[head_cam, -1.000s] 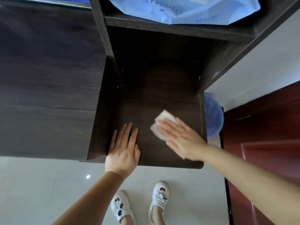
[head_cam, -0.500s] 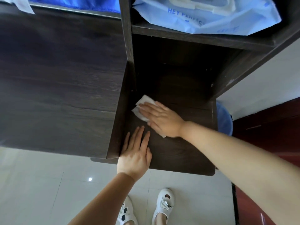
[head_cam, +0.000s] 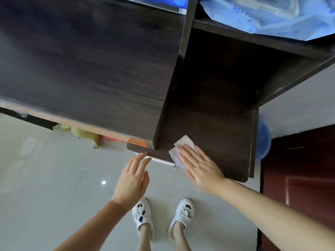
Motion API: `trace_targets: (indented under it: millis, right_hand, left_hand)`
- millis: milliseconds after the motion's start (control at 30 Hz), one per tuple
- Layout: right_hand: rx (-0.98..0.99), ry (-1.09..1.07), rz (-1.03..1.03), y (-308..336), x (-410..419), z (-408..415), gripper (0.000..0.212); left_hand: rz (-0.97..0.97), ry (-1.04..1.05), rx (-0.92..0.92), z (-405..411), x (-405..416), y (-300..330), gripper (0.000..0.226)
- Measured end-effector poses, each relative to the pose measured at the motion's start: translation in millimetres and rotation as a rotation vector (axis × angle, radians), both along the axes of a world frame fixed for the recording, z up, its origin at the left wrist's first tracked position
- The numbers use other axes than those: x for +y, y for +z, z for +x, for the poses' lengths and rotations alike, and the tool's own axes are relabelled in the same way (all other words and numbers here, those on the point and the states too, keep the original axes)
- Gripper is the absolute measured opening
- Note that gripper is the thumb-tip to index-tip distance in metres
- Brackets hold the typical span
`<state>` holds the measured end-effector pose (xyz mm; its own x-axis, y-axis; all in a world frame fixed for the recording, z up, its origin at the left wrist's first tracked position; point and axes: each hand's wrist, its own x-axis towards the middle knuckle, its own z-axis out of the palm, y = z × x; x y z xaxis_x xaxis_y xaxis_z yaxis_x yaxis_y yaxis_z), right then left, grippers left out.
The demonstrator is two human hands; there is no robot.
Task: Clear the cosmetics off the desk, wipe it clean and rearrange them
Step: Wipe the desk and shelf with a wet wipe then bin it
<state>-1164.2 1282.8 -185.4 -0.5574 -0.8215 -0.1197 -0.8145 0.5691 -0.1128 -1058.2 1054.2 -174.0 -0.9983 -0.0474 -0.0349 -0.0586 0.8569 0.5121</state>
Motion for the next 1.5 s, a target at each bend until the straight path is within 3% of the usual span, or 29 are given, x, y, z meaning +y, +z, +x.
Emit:
trace_targets:
  millis: [133, 233, 400, 533, 633, 767, 933, 1067, 1267, 1333, 1433, 1500]
  right_hand:
    - [-0.004, 0.134, 0.001, -3, -10, 11, 0.052]
    - [0.005, 0.241, -0.021, -4, -34, 12, 0.054]
    - [-0.021, 0.153, -0.134, -6, -98, 33, 0.052]
    - [0.010, 0.055, -0.162, -5, -149, 43, 0.050]
    - [-0.002, 0.063, -0.117, 1, -144, 34, 0.059]
    - [-0.023, 0.152, -0.008, 7, -72, 20, 0.067]
    - [-0.042, -0.305, 0.101, 17, 36, 11, 0.049]
    - [-0.101, -0.599, 0.103, 21, 21, 3, 0.063]
    - [-0.113, -0.220, 0.065, 9, -29, -59, 0.054]
    - [-0.104, -0.309, 0.025, 8, -8, -82, 0.052]
    - [-0.091, -0.613, -0.028, 9, 37, -102, 0.050]
    - [-0.137, -0.648, -0.056, 9, 67, -102, 0.049]
  left_hand:
    - [0.268, 0.462, -0.103, -1, -12, 6, 0.049]
    - [0.570, 0.626, -0.222, -17, -9, 11, 0.055]
    - [0.806, 0.687, -0.269, -18, -19, 11, 0.056]
    - [0.860, 0.630, -0.252, -19, -35, 15, 0.048]
    - [0.749, 0.570, -0.288, -18, -39, 21, 0.046]
    - [0.438, 0.457, -0.340, -10, -28, 26, 0.037]
    - [0.276, 0.093, -0.241, -11, 5, 38, 0.025]
    - [0.182, -0.204, -0.094, -34, 44, 40, 0.040]
    - [-0.077, -0.155, -0.058, -54, 64, 20, 0.045]
    - [-0.158, -0.170, -0.045, -51, 66, 15, 0.042]
    - [-0.223, -0.124, -0.056, -52, 74, 16, 0.040]
    - [-0.229, -0.063, -0.090, -59, 86, 21, 0.037]
